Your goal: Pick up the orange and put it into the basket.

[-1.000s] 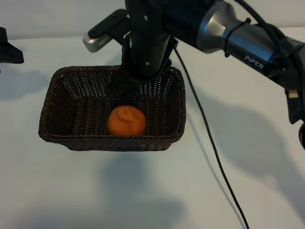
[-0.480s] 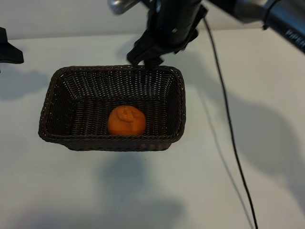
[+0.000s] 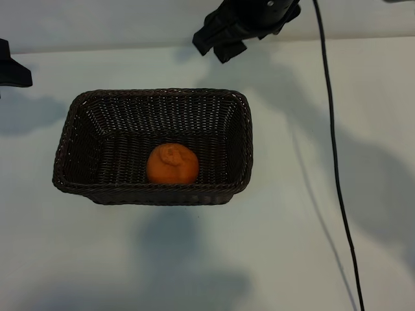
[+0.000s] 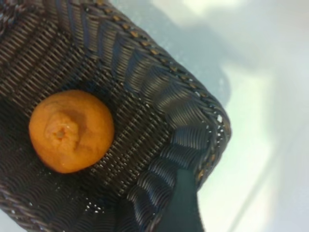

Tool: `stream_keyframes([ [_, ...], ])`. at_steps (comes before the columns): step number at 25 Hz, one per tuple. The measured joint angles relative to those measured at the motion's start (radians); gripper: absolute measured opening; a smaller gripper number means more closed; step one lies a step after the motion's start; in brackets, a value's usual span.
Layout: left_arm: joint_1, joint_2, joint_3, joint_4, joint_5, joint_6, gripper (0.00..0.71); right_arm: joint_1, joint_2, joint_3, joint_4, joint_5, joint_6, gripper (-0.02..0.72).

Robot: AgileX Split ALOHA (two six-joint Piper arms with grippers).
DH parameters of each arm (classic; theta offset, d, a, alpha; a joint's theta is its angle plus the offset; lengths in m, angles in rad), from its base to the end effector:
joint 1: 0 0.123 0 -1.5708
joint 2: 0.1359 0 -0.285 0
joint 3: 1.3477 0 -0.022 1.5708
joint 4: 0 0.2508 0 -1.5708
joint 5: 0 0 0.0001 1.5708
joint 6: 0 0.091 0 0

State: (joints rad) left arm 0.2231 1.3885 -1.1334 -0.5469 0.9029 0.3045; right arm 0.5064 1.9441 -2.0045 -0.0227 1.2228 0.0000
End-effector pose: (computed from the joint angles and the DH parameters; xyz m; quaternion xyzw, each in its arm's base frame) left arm 0.2842 0.0264 0.3178 -0.0715 0.9366 -0.1762 0.2943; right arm 0.3743 0.2054 0.3504 -0.2439 0.9382 0.0505 0.2403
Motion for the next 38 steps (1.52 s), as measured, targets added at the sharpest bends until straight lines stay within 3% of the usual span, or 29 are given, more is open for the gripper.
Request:
stream_keyframes([
  [16, 0.000, 0.000, 0.000, -0.007, -0.002, 0.001, 0.588, -0.026, -0.011, 0.001, 0.004, 0.000, 0.014, 0.595],
  [33, -0.001, 0.001, 0.000, -0.060, -0.003, 0.016, 0.588, -0.026, 0.058, 0.001, 0.083, -0.001, -0.012, 0.594],
  [38, -0.051, 0.030, 0.000, -0.117, -0.003, 0.052, 0.588, -0.026, 0.058, 0.001, 0.125, -0.001, -0.024, 0.594],
])
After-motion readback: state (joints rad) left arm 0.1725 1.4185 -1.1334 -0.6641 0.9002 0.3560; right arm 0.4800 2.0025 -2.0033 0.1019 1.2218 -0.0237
